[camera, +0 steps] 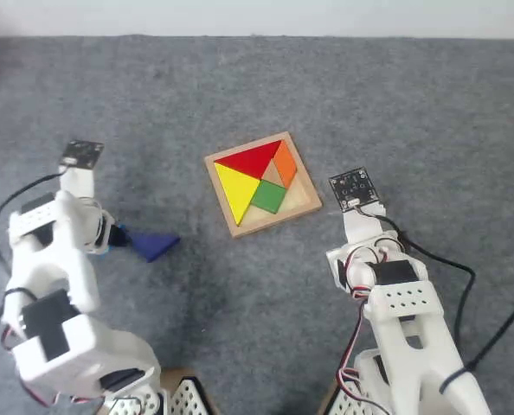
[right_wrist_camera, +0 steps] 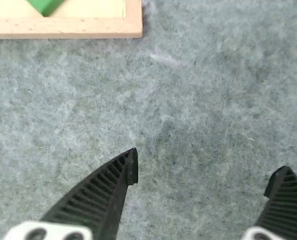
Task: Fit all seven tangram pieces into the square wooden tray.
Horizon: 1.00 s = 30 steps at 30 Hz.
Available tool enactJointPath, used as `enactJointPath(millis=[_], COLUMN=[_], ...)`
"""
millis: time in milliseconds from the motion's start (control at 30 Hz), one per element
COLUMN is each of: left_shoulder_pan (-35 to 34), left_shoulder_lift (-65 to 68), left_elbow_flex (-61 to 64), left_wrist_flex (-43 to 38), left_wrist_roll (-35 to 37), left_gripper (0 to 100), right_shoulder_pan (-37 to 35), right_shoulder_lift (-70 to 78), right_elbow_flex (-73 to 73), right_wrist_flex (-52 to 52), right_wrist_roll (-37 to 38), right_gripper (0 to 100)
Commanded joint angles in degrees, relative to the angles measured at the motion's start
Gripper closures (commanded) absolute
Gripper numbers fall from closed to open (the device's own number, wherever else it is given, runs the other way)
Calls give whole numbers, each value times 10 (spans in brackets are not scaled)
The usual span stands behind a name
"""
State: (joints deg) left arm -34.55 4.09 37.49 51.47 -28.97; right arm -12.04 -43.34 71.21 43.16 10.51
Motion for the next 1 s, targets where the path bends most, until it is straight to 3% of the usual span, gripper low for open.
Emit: enactJointPath(millis=[0,233,433,633,833,967], left_shoulder_pan=[-18,-25,-21,-22,-25,-25], left_shoulder_lift=[-25,-25,-24,-5,105,141], left_elbow_flex=[9,11,9,0,-75,-104], left_wrist_flex=[12,11,8,-55,-45,4], left_wrist_roll=[-2,0,-64,-105,-116,-143], left_gripper=[768,768,768,768,768,772], right_shoulder_pan=[3,4,4,7,7,7], right_shoulder_lift=[0,0,-1,-5,-5,-5], right_elbow_flex=[-5,-5,16,39,40,38], right_wrist_flex=[-11,-11,2,6,1,0], right_wrist_roll=[6,6,6,5,5,5], right_gripper=[597,597,597,597,597,597])
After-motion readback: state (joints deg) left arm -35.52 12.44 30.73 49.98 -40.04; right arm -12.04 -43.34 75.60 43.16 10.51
